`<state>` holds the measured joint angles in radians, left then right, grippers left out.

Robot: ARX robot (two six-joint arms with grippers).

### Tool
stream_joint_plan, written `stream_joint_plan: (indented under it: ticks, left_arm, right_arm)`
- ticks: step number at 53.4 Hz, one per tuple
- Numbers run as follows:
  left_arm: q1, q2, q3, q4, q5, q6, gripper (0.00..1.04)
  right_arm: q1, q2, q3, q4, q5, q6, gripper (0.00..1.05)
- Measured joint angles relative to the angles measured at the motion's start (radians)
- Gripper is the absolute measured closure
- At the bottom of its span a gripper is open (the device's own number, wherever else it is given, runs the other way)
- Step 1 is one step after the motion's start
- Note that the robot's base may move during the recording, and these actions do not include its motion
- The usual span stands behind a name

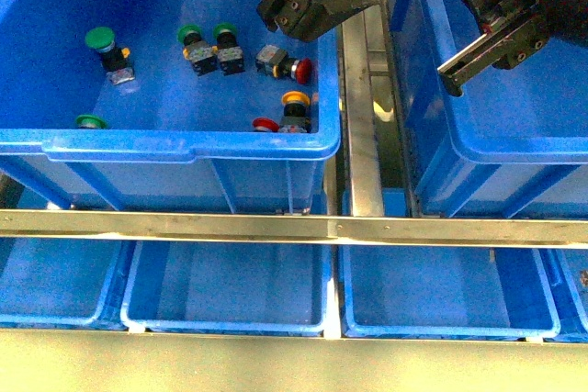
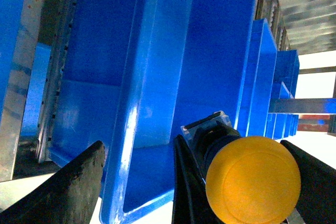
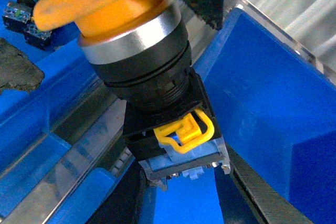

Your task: Pick red and yellow buttons and place in box

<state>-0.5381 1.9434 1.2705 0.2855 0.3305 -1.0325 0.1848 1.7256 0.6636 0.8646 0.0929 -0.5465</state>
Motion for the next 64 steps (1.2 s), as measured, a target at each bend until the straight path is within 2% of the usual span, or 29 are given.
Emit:
stream_joint_plan:
  ticks: [24,40,48,56,64]
  left_arm:
    - [0.028,0.015,0.03,-0.019,-0.053,0.027,0.08]
    - [0.035,0.014,0.056,-0.014,-0.046,0.048,0.08]
    - [0.063,-0.064,-0.059,0.009,-0.05,0.075,0.08]
    - [0.072,-0.192,-0.229,0.023,-0.109,0.112,0.08]
    - [0.073,-0.344,-0.387,-0.006,-0.162,0.226,0.08]
  right_arm:
    - [-0.003,-0.007,-0.027,0.001,-0.014,-0.004,0.79]
    - [-0.012,-0.013,-0.039,0.001,-0.025,-0.016,0.79]
    - [-0.03,-0.016,-0.047,0.0,-0.034,-0.027,0.79]
    - [-0.051,-0.019,-0.05,-0.004,-0.04,-0.03,0.79]
    - [-0.077,-0.032,-0.05,-0.014,-0.047,-0.035,0.79]
